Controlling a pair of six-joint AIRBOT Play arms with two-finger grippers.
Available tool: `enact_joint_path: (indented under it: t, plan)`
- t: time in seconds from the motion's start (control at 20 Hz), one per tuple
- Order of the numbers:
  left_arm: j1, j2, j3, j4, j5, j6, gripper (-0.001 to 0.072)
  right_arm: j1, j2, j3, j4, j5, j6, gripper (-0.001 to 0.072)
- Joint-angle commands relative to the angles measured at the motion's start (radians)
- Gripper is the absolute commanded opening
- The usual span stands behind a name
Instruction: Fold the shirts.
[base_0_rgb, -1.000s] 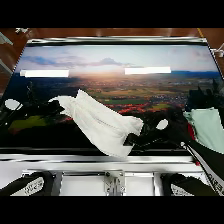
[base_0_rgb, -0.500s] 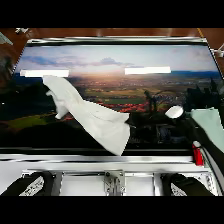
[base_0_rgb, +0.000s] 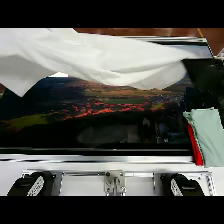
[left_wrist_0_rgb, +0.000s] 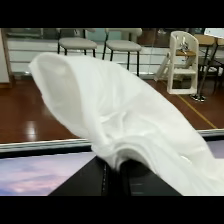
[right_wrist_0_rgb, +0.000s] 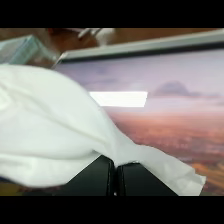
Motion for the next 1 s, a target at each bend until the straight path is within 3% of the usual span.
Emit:
enact_joint_path:
  t: [0.0, 0.15, 0.25, 0.4, 0.5, 0.7, 0.95]
  plan:
    - [0.001, 0.090, 0.045, 0.239, -0.184, -0.110, 0.0042, -0.074, 0.092, 0.076, -0.144, 0.068, 0.115, 0.0063]
    - [0.001, 0.100, 0.023, 0.374, -0.471, -0.119, 0.0042, -0.080, 0.105, 0.076, -0.267, 0.289, 0.186, 0.0063]
    - [0.001, 0.108, -0.043, 0.383, -0.607, -0.130, 0.0042, -0.080, 0.088, 0.074, -0.344, 0.477, 0.189, 0.0063]
    - [0.001, 0.187, -0.263, 0.379, -0.689, -0.185, 0.0042, -0.080, 0.046, 0.052, -0.442, 0.732, 0.214, 0.0063]
    - [0.001, 0.276, -0.485, 0.379, -0.694, -0.212, 0.0042, -0.080, 0.035, -0.022, -0.461, 0.785, 0.222, 0.0063]
    - [0.001, 0.377, -0.853, 0.286, -0.647, -0.299, 0.0042, -0.080, 0.007, -0.232, -0.417, 0.635, 0.263, 0.0063]
    - [0.001, 0.244, -0.980, 0.225, -0.269, -0.338, 0.0042, -0.080, -0.263, -0.307, -0.270, 0.250, 0.262, 0.0063]
